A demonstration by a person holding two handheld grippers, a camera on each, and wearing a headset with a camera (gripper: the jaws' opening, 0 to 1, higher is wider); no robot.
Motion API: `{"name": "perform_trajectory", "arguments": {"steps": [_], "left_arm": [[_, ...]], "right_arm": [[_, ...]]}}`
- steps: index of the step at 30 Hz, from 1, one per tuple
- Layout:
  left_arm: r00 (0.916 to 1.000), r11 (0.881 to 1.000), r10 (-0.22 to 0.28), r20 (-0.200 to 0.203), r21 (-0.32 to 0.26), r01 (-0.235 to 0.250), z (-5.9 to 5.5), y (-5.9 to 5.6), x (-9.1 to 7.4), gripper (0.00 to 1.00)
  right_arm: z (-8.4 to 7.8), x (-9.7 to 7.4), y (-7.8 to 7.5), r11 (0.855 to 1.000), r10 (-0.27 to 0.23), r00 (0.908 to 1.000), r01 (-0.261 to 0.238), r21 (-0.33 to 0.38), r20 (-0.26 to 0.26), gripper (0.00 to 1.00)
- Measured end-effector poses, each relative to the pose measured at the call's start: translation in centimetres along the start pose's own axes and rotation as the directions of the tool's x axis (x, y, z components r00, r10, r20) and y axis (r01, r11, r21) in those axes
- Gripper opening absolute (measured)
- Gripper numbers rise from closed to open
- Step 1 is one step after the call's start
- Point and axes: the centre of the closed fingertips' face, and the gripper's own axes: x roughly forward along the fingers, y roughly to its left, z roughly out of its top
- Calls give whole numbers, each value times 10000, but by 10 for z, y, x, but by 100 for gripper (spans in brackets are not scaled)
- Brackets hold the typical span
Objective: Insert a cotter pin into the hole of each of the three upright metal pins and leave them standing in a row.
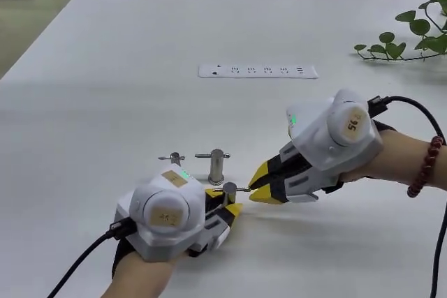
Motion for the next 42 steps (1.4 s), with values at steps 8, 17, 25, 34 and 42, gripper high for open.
{"name": "perform_trajectory", "arguments": {"steps": [8, 17, 25, 34, 42], "left_arm": [[10000, 10000, -49, 2, -62, 49, 0, 0, 0, 11], [10000, 9999, -75, 11, -93, 75, 0, 0, 0, 11], [9999, 9999, -94, 34, -51, 94, -1, 0, 1, 11], [9999, 9999, -110, 16, -43, 110, -1, 0, 0, 11], [9993, 9992, -362, 47, -167, 363, 2, 0, -6, 20]], "right_arm": [[4, 1, -1, 10000, -48, 9999, 48, -4, 110, 0], [6, 4, 1, 10000, 27, 9999, -27, -24, 98, 0], [10, 6, 1, 10000, 65, 9997, -66, 40, 228, 0], [9, 8, 1, 9999, 46, 9998, -48, 114, 176, 0], [10, 7, -1, 9911, -46, 9995, 3, 1332, 313, 12]]}}
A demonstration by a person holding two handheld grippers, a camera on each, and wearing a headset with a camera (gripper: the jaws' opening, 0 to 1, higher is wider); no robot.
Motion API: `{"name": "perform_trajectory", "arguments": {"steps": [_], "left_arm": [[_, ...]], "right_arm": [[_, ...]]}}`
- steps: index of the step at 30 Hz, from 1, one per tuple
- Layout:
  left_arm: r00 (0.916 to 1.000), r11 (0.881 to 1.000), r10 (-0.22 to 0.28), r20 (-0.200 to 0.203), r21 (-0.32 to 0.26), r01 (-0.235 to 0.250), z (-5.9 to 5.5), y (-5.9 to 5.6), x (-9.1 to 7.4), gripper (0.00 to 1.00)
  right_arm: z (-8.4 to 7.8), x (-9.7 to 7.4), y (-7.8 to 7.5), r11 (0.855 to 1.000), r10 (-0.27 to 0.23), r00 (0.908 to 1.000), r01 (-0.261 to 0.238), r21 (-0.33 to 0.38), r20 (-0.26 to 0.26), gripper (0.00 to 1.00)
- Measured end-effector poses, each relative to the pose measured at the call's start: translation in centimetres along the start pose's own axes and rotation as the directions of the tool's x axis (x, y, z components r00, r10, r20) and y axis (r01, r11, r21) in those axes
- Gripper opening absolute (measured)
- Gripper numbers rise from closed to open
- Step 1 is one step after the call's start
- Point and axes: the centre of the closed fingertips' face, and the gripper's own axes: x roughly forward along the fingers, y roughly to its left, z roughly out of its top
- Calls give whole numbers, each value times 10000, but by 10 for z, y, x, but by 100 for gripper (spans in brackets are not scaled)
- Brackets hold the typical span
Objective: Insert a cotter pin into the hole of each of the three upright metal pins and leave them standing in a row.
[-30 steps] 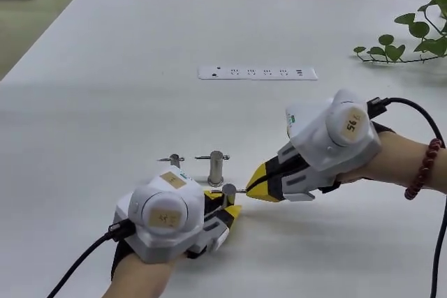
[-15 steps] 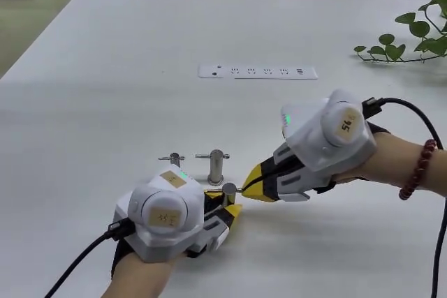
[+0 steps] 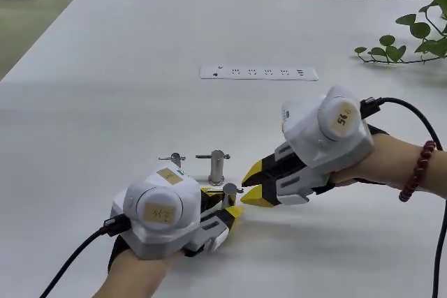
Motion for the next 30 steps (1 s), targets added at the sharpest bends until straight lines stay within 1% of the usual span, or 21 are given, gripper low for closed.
{"name": "perform_trajectory", "arguments": {"steps": [3, 7, 9, 12, 15, 19, 25, 28, 30], "left_arm": [[10000, 10000, -9, -56, 10, 9, 0, 2, -4, 24], [9998, 10000, 6, -188, -55, -7, -2, 5, -9, 33], [9992, 9998, 182, -364, 42, -181, -5, 8, -12, 37], [9990, 9998, 199, -410, 55, -197, -6, 9, -16, 41], [9988, 9998, 201, -449, 9, -201, -6, 9, -21, 44], [9992, 9998, 212, -350, -5, -212, -3, 10, -30, 48], [9988, 9995, 301, -379, -122, -306, -3, 14, -36, 55], [9986, 9991, 333, -411, -243, -344, -3, 16, -40, 57], [9989, 9989, 362, -312, -289, -371, -1, 18, -43, 60]], "right_arm": [[3, 1, 1, 9997, 1, 9998, -6, 259, 176, 16], [11, 4, 2, 9956, -42, 9986, -7, 934, 523, 21], [13, 5, 2, 9944, -78, 9980, 12, 1057, 626, 22], [16, 7, 3, 9930, -87, 9967, -9, 1183, 806, 22], [17, 10, 3, 9929, -81, 9971, -10, 1187, 762, 22], [17, 14, 5, 9933, -28, 9976, -52, 1153, 689, 22], [13, 22, 5, 9940, 22, 9991, -69, 1096, 431, 20], [14, 24, 3, 9923, 38, 9990, -93, 1232, 447, 19], [14, 25, 3, 9932, 22, 9992, -69, 1166, 406, 19]]}}
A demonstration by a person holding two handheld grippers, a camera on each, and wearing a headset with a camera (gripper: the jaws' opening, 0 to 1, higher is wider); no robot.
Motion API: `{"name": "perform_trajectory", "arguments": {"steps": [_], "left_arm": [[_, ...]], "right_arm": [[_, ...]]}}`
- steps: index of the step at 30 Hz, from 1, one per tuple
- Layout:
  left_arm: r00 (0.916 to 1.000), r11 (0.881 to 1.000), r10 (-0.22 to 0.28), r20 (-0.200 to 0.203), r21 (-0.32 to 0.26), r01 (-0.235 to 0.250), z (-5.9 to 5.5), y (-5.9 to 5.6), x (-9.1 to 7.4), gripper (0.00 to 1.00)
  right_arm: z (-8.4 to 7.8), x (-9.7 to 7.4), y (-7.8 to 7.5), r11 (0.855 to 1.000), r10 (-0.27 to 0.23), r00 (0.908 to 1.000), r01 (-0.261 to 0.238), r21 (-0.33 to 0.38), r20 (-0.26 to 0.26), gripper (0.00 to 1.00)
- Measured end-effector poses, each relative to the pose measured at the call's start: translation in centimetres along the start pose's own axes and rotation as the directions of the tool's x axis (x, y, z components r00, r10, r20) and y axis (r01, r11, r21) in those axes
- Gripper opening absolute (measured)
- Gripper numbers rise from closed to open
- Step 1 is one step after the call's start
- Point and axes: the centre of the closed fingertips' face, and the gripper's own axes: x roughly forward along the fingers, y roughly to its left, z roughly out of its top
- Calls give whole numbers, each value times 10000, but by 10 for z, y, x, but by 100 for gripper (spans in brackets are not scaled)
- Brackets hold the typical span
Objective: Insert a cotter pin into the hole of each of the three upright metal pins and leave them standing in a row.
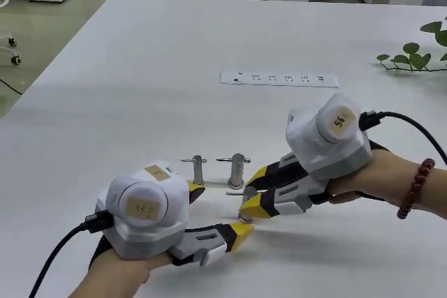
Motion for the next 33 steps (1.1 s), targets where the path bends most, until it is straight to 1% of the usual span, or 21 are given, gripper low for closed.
{"name": "perform_trajectory", "arguments": {"steps": [3, 6, 9, 10, 12, 15, 18, 22, 26, 28, 33], "left_arm": [[9999, 10000, 42, 129, -74, -41, 3, 2, -2, 65], [9993, 9998, 73, 380, -206, -66, 10, 3, -6, 70], [9987, 9996, 152, 488, -225, -141, 13, 5, -9, 75], [9985, 9996, 172, 513, -228, -161, 14, 5, -10, 76], [9983, 9995, 195, 551, -243, -182, 15, 6, -13, 78], [9981, 9994, 305, 545, -150, -297, 16, 9, -17, 82], [9980, 9993, 364, 518, -6, -364, 16, 10, -21, 88], [9977, 9992, 383, 558, -83, -379, 16, 11, -25, 93], [9972, 9991, 420, 614, 14, -421, 17, 12, -27, 95], [9968, 9988, 457, 652, 133, -467, 18, 12, -28, 96], [9968, 9987, 468, 652, 192, -481, 18, 13, -27, 99]], "right_arm": [[0, 1, 0, 10000, 36, 10000, -36, -22, -7, 18], [1, 2, 0, 10000, 39, 10000, -39, -85, -3, 16], [0, 3, 0, 9998, 53, 9999, -55, -201, -98, 12], [0, 3, 2, 9997, 126, 9999, -127, -185, -73, 11], [0, 4, 2, 9998, 176, 9998, -176, -33, -67, 10], [-1, 4, 2, 9998, 197, 9998, -198, -29, -94, 10], [0, 4, 2, 9997, 220, 9997, -220, -53, -101, 10], [0, 4, 2, 9994, 255, 9996, -257, -237, -93, 10], [0, 4, 2, 9985, 226, 9997, -230, -493, -93, 9], [1, 3, 1, 9986, 200, 9998, -205, -486, -88, 9], [1, 2, 0, 9988, 197, 9998, -196, -448, 1, 8]]}}
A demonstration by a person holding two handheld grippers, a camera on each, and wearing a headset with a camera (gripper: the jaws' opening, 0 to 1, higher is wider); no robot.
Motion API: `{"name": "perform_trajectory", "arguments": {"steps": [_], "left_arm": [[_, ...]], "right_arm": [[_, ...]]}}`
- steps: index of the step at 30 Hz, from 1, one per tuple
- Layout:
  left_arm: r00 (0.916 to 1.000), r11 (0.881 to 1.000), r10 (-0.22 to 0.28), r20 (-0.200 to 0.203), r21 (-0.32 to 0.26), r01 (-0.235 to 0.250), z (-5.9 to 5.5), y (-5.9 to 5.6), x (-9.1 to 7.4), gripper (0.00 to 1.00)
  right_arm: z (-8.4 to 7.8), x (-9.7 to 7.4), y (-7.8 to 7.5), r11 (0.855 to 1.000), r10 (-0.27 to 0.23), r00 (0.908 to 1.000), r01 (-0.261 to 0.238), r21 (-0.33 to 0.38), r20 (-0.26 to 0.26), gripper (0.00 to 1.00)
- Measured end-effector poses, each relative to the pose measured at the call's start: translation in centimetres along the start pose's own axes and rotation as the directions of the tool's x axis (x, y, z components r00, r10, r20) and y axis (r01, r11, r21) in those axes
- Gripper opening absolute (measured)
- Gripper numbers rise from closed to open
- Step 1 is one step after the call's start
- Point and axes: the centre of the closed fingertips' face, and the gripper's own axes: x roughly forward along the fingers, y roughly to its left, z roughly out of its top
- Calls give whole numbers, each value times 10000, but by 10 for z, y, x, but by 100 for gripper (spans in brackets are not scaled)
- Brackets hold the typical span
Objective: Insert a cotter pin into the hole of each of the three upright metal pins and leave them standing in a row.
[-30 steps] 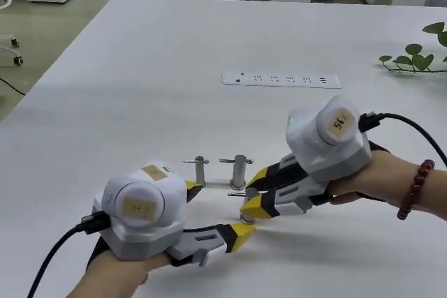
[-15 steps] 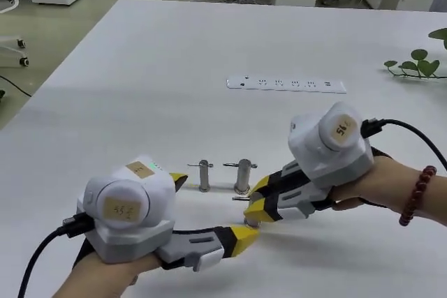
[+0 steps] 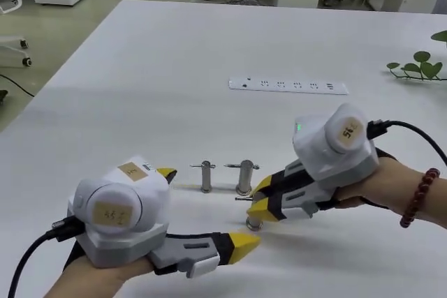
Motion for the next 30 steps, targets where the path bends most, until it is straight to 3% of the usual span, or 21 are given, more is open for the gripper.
{"name": "perform_trajectory", "arguments": {"steps": [30], "left_arm": [[9998, 9998, 148, -119, 138, -147, -3, 6, -1, 94]], "right_arm": [[-16, -27, -39, 9962, -839, 9958, 830, -267, -356, 8]]}}
